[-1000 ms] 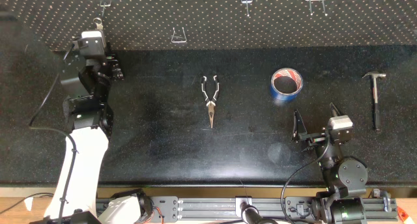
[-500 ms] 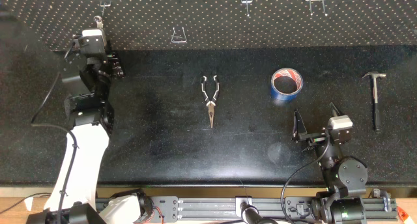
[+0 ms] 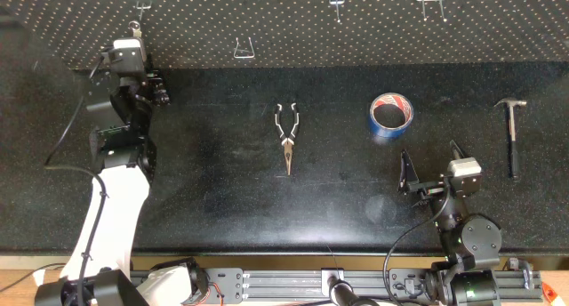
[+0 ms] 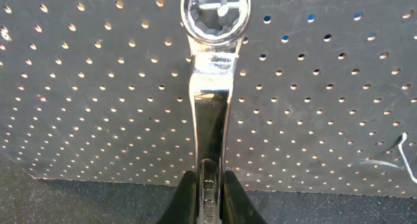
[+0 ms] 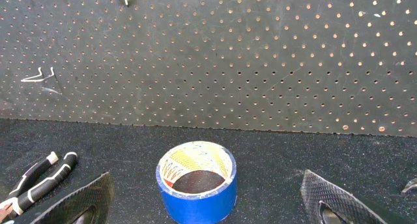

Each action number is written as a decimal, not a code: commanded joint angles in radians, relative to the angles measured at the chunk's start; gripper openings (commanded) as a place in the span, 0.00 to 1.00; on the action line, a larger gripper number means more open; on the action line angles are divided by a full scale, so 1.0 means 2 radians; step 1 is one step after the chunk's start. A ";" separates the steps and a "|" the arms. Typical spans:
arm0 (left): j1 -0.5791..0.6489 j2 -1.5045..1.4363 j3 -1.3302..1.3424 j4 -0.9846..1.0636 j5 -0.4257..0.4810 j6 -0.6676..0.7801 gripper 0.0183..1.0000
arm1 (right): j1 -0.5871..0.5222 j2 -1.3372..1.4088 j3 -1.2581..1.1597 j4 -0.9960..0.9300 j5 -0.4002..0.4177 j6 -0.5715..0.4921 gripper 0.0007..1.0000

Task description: Place Tools Onto Pegboard

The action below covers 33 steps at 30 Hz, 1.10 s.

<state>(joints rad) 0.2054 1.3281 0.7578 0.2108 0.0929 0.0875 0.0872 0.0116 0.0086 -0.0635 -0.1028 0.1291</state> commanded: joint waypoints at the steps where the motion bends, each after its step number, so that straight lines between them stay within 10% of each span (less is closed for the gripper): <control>1: -0.002 0.010 0.004 0.019 -0.007 -0.004 0.01 | 0.003 -0.005 -0.002 -0.002 0.005 -0.005 0.94; 23: -0.002 0.036 0.005 0.051 -0.005 -0.005 0.01 | 0.003 -0.005 -0.002 -0.002 0.005 -0.005 0.94; 27: -0.002 0.036 0.005 0.050 -0.005 -0.005 0.18 | 0.003 -0.005 -0.002 -0.002 0.005 -0.005 0.94; 33: -0.002 0.036 0.005 0.050 -0.006 -0.004 0.96 | 0.003 -0.005 -0.002 -0.002 0.005 -0.005 0.94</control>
<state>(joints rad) 0.2047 1.3933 0.7578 0.3050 0.0898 0.0799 0.0872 0.0116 0.0086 -0.0631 -0.1024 0.1291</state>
